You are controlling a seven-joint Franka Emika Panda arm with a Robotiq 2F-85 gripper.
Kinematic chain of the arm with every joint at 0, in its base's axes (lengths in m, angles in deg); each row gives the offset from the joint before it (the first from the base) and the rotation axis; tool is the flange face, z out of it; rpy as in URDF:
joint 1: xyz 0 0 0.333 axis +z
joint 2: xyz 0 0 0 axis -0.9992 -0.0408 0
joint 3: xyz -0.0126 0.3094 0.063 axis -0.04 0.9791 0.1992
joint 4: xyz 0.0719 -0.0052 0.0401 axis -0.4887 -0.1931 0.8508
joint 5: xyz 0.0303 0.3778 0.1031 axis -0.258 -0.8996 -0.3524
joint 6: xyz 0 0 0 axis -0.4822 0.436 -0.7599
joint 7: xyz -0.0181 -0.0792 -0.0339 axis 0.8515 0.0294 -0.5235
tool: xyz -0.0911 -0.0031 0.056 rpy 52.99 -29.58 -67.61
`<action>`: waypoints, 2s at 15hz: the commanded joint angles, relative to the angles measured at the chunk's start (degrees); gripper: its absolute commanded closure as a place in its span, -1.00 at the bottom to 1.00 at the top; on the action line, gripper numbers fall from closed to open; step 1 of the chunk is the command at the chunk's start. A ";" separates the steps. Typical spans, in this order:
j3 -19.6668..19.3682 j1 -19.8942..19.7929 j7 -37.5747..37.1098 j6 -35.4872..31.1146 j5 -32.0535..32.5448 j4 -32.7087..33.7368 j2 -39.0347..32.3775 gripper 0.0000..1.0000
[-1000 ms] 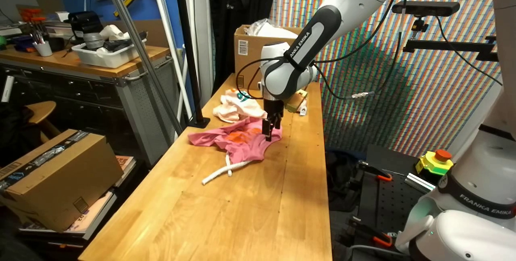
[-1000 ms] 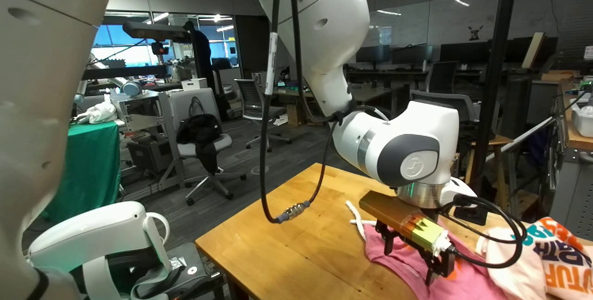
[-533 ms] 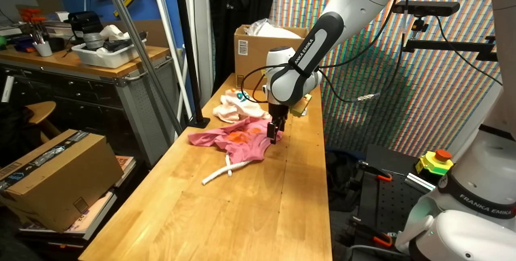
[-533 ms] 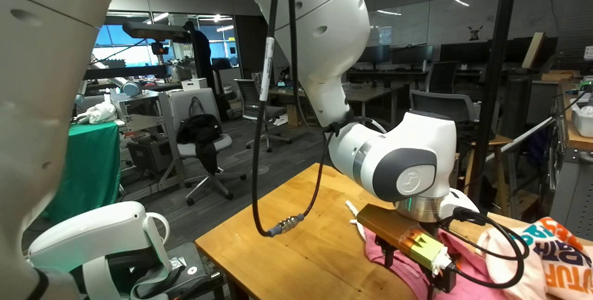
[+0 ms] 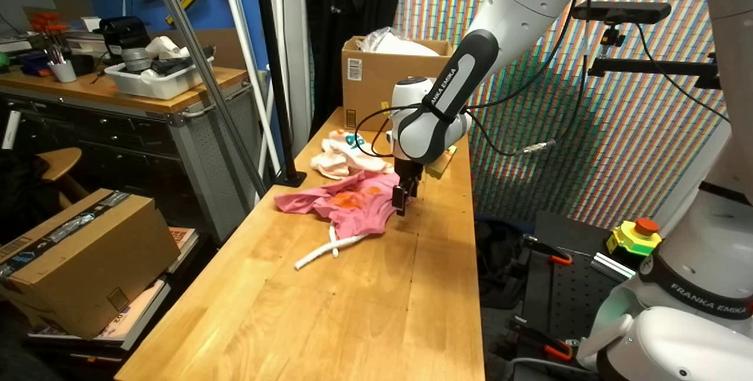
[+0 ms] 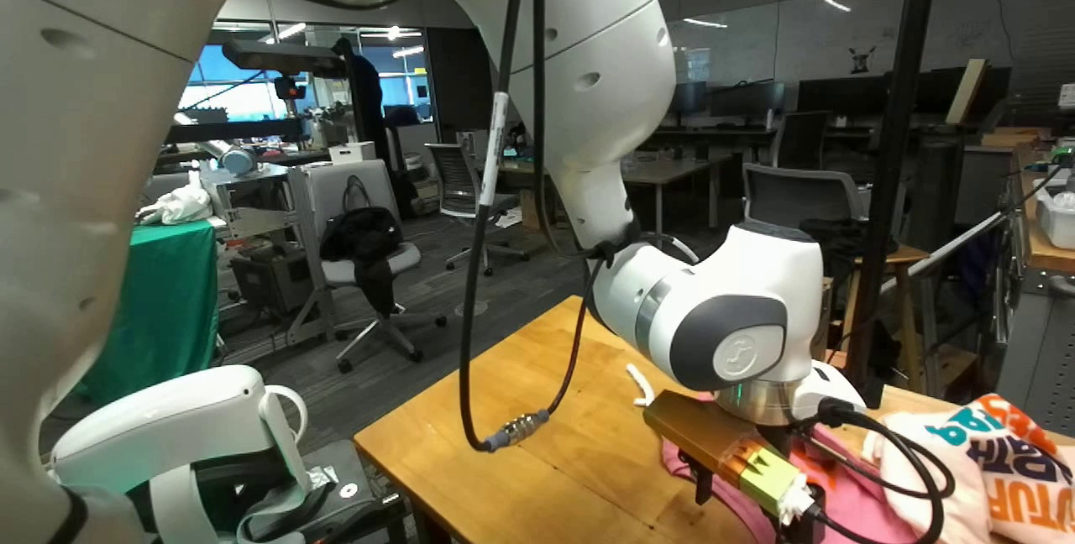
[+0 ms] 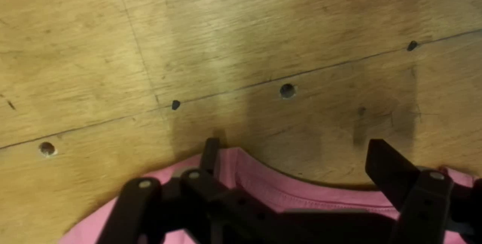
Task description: Move the radish and peach t-shirt to the right, move the pink t-shirt to the left, move the white rope backwards
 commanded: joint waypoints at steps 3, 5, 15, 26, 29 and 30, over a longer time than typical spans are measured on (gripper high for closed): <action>-1.19 0.42 -0.96 -3.70 2.36 0.79 -1.99 -1.00; -2.14 1.07 -1.72 -5.25 3.51 1.36 -2.57 -1.00; -2.81 0.84 -3.23 -8.05 4.05 5.81 -4.03 -1.00; -3.58 0.14 -3.88 -5.42 3.95 11.23 -8.61 -1.00; -3.73 0.20 -3.81 -4.12 4.08 11.57 -9.16 -1.00; -3.62 0.15 -3.73 -3.78 4.05 11.55 -9.09 -1.00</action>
